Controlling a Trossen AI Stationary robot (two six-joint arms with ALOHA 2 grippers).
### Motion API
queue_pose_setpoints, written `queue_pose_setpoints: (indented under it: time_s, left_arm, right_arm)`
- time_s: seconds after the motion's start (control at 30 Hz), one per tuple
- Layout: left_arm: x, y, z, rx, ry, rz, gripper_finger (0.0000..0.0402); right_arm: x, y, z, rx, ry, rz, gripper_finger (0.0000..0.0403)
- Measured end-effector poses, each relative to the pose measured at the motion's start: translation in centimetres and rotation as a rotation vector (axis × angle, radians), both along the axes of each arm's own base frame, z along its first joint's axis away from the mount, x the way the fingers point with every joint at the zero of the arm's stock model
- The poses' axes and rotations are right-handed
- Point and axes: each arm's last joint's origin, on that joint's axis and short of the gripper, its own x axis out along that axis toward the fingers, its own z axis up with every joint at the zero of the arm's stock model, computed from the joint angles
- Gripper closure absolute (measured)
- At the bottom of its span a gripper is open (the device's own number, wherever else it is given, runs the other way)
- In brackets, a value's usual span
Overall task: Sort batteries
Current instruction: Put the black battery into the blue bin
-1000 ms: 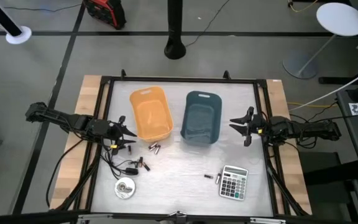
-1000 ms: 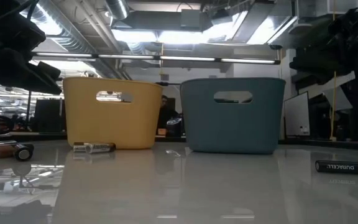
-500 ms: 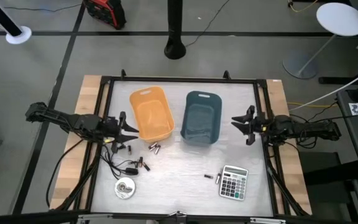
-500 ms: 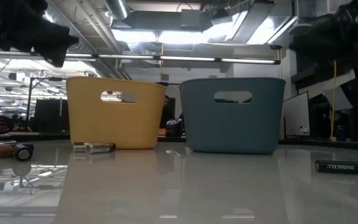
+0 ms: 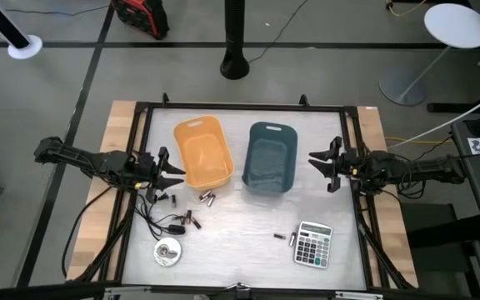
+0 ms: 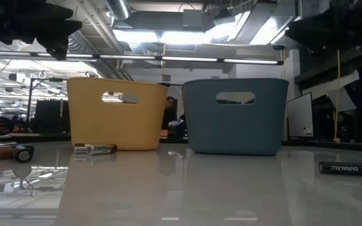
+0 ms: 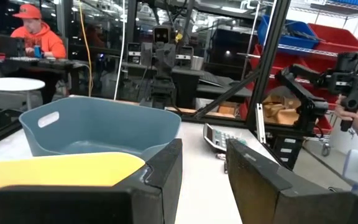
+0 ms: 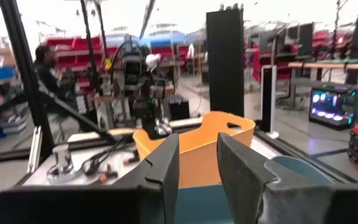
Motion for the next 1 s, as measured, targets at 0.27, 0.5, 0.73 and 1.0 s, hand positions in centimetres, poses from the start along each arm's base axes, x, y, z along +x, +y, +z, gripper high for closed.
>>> queue_pose_setpoints:
  time_s: [0.27, 0.5, 0.73, 1.0]
  left_arm:
    - [0.0, 0.0, 0.0, 0.001, 0.002, 0.000, 0.0286]
    - [0.0, 0.0, -0.2, 0.007, 0.022, 0.000, 0.0286]
    - [0.0, 0.0, -0.3, 0.010, 0.034, 0.000, 0.0286]
    - [0.0, 0.0, -0.4, 0.012, 0.043, 0.000, 0.0286]
  right_arm:
    - [4.5, 0.7, 3.8, -0.049, 0.177, 0.112, 0.0294]
    - [10.0, 1.7, 6.3, -0.023, 0.501, 0.292, 0.0294]
    - [14.7, 3.5, 5.3, 0.178, 0.904, 0.481, 0.0294]
    - [17.9, 6.8, 2.8, 0.202, 1.178, 0.533, 0.0294]
